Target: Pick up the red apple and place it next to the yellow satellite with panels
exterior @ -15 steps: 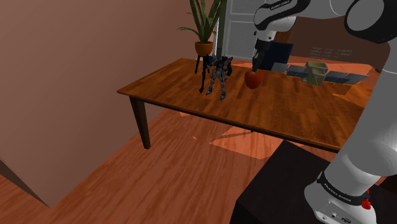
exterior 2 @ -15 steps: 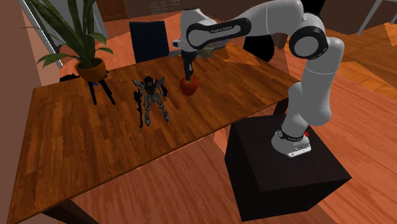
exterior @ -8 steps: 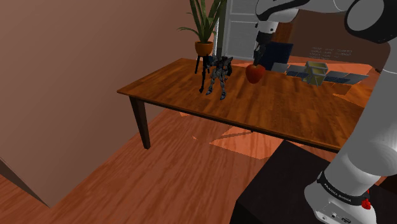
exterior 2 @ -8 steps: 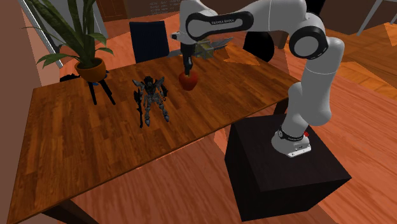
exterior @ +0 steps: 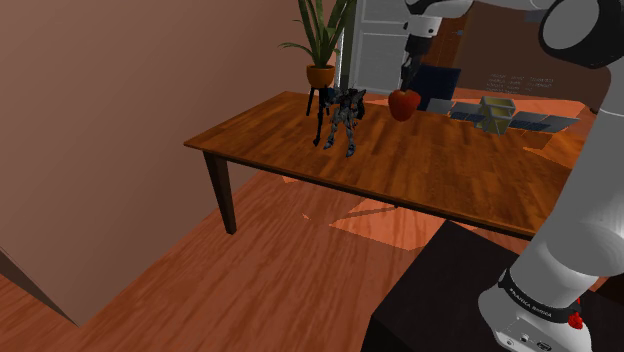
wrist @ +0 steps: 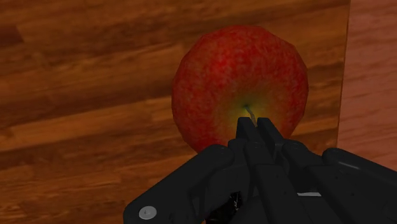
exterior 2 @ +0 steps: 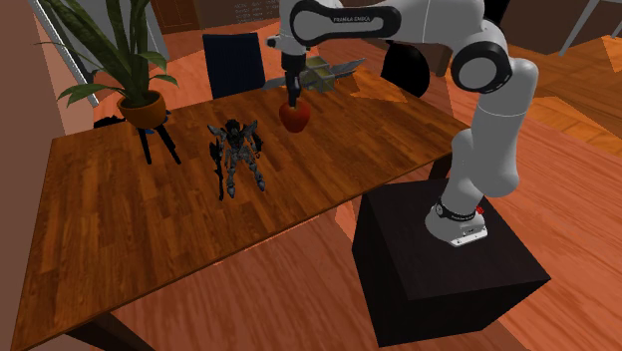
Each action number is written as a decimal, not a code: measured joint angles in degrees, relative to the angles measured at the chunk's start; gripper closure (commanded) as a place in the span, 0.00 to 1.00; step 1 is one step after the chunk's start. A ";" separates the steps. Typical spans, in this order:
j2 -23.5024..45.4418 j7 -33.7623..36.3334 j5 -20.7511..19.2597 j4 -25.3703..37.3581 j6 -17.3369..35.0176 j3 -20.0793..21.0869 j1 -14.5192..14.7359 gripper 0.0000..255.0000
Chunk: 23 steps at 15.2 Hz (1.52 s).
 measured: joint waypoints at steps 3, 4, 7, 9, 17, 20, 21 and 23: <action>0.34 0.01 0.13 2.75 -2.45 -0.11 -0.25 1.00; 0.56 -0.04 0.23 3.72 -3.23 -0.16 -0.38 1.00; 1.23 0.12 0.51 7.24 -6.12 -0.22 -0.64 1.00; 0.87 -0.24 0.40 7.59 -6.86 -0.41 -0.88 1.00; -4.53 -8.15 -1.34 1.34 -6.22 -3.93 -4.91 1.00; -4.71 -12.20 -1.17 1.15 -6.60 -5.77 -7.15 1.00; -4.94 -13.59 -1.21 0.63 -6.43 -6.38 -7.88 1.00; -5.27 -16.38 -1.21 0.69 -7.03 -7.69 -9.43 1.00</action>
